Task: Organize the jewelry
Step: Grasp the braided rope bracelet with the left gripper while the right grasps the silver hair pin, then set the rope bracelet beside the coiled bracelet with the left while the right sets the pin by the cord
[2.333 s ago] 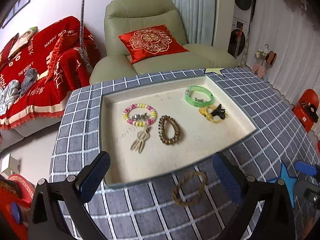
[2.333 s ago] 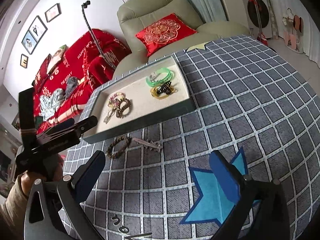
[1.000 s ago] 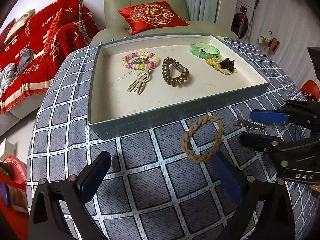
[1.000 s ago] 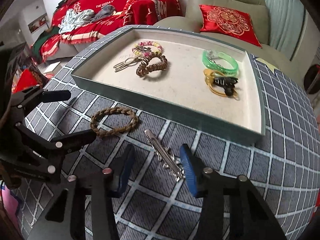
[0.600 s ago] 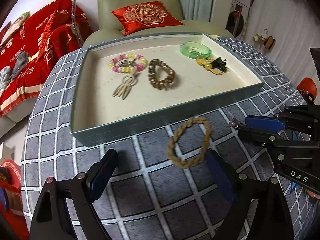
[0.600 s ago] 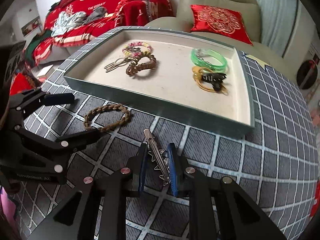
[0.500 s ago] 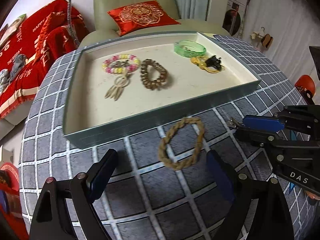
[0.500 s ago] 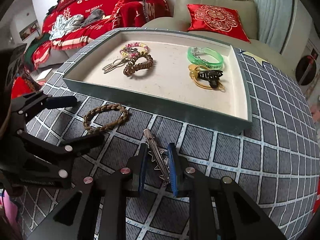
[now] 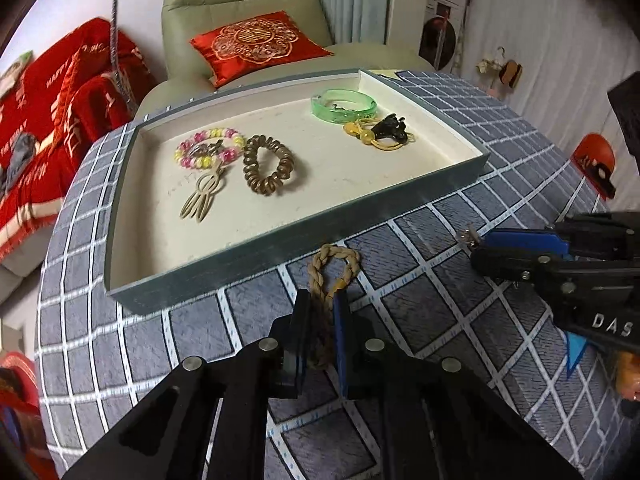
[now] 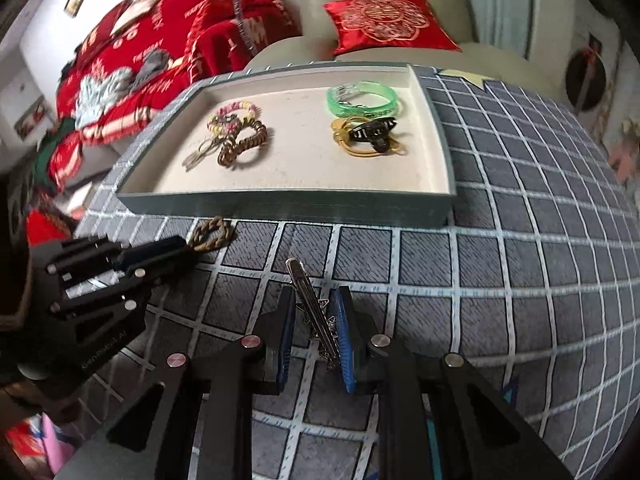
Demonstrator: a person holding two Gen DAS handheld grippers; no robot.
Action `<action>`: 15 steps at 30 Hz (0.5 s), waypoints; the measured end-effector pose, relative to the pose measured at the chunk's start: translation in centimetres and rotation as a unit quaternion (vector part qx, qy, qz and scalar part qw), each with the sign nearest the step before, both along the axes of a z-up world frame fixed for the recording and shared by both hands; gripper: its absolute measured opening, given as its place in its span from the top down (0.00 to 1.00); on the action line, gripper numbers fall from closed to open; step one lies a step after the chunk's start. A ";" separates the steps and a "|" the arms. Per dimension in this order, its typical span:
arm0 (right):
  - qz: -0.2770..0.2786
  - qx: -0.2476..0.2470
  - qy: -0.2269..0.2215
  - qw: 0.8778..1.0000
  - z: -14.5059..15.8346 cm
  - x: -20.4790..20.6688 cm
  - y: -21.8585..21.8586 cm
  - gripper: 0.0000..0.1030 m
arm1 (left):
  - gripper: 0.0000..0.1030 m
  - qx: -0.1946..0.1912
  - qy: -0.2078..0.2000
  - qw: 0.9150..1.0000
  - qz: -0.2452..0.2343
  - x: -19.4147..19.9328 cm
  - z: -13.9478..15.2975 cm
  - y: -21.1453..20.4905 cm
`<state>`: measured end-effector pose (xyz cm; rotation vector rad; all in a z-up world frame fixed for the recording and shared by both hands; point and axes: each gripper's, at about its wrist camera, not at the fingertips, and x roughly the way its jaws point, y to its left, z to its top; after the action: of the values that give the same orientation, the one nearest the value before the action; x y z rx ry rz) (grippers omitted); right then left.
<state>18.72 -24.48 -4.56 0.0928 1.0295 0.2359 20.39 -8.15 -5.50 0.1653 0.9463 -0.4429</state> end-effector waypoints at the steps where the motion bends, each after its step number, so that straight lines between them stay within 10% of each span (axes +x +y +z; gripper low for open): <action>1: -0.002 0.008 -0.001 1.000 0.3 -0.2 -0.1 0.79 | 0.73 -0.006 0.001 1.000 0.002 -0.1 0.1 0.2; 15: -0.013 0.058 -0.017 0.998 3.5 -1.5 0.0 0.79 | 0.73 -0.076 -0.024 0.997 0.023 -1.3 4.8 3.7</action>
<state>17.22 -24.44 -1.02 0.2067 0.9809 0.2734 19.11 -4.42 -0.69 0.0161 0.8646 -0.4643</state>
